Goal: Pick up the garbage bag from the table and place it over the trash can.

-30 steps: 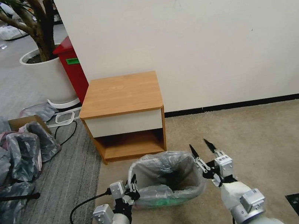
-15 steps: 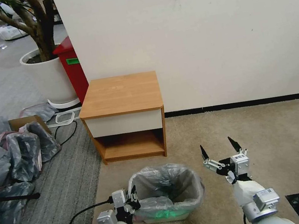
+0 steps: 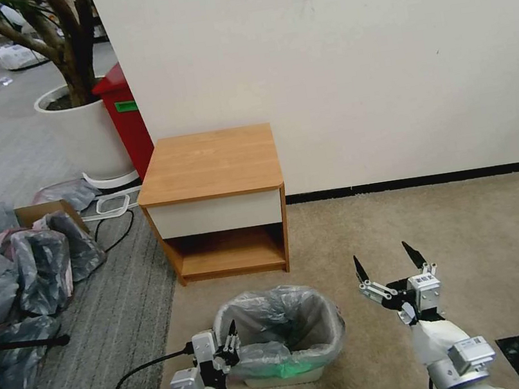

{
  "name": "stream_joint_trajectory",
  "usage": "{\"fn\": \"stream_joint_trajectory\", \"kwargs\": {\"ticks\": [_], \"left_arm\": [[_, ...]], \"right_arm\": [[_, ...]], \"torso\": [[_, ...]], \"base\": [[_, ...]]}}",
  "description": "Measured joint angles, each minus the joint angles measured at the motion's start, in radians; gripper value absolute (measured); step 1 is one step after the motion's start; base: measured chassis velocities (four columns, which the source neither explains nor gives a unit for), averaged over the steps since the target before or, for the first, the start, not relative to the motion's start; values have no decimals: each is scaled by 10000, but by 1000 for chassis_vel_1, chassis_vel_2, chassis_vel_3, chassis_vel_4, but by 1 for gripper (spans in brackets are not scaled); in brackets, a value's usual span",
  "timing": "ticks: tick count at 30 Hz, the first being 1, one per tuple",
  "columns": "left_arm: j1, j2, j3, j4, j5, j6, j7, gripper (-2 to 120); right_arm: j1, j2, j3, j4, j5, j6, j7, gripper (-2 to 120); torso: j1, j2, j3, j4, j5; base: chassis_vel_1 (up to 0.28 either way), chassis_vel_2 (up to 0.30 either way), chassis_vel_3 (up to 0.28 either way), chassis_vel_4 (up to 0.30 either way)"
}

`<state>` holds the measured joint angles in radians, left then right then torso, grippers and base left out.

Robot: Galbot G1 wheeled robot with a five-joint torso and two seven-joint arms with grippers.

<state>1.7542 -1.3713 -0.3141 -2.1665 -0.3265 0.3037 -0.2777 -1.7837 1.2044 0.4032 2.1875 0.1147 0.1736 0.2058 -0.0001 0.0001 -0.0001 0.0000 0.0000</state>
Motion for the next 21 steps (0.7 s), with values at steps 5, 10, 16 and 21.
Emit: {"fn": "stream_joint_trajectory", "kwargs": {"ticks": [5, 10, 16, 21], "left_arm": [[235, -47, -35, -406, 257, -127, -41, 79], [603, -27, -212, -757, 929, -1498, 1, 97], [1495, 37, -856, -1084, 2045, -3665, 511, 100], [2390, -82, -1560, -1183, 3090, -4810, 780, 100]], "right_arm": [[-385, 11, 16, 103, 100, 379, -8, 100], [-1003, 80, 271, 138, 693, 1084, -293, 100], [-1736, 609, 664, -176, 996, 2425, -653, 100], [-2142, 1048, 965, -429, 1102, 3133, -893, 100]], "torso": [[0, 0, 0, 0, 0], [0, 0, 0, 0, 0], [1, 0, 0, -1, -1], [0, 0, 0, 0, -1]], "base": [[0, 0, 0, 0], [0, 0, 0, 0], [0, 0, 0, 0], [0, 0, 0, 0]]}}
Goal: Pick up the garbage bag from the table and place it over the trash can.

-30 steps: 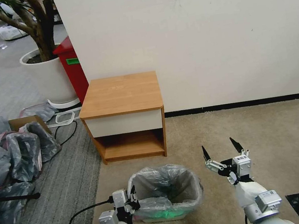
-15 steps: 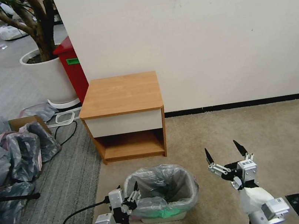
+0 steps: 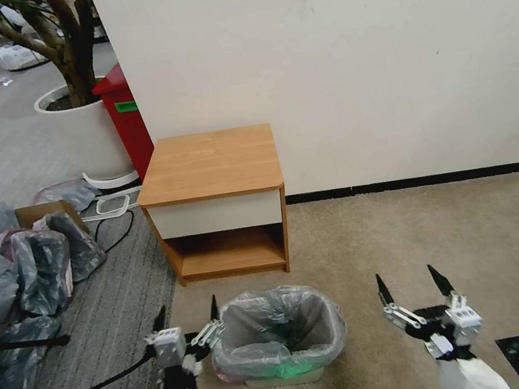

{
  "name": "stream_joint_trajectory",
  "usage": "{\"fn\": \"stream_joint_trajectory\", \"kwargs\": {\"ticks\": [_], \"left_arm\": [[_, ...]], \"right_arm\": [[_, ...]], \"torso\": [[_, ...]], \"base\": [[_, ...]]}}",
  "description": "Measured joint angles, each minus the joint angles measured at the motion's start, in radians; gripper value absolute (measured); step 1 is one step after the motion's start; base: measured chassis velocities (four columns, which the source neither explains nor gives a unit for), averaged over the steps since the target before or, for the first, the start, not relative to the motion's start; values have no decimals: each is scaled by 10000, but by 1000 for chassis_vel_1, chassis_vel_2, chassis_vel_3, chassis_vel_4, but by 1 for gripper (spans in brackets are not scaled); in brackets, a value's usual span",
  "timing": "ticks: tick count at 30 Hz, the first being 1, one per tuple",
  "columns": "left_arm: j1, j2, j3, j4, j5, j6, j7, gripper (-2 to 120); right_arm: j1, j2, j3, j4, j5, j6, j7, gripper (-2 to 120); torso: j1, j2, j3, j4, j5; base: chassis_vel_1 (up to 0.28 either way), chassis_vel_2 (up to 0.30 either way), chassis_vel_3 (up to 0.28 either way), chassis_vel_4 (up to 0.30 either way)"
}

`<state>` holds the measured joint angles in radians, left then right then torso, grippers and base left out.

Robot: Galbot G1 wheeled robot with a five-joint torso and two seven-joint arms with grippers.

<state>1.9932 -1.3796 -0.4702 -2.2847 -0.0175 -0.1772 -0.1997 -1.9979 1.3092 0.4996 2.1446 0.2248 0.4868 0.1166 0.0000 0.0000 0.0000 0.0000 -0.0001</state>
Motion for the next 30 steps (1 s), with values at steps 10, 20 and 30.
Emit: {"fn": "stream_joint_trajectory", "kwargs": {"ticks": [10, 20, 30], "left_arm": [[340, -33, -235, -65, 389, -275, 88, 100], [313, -30, -220, -64, 360, -220, 88, 100], [301, -28, -211, -64, 339, -193, 87, 100]], "right_arm": [[-132, 65, 87, -37, -231, 92, -41, 100], [-116, 55, 77, -37, -236, 56, -40, 100], [-107, 50, 70, -35, -243, 37, -35, 100]], "torso": [[-1, 0, 0, 0, 0], [0, 0, 0, 0, 0], [-1, 0, 0, 0, 1]], "base": [[0, 0, 0, 0], [0, 0, 0, 0], [0, 0, 0, 0]]}}
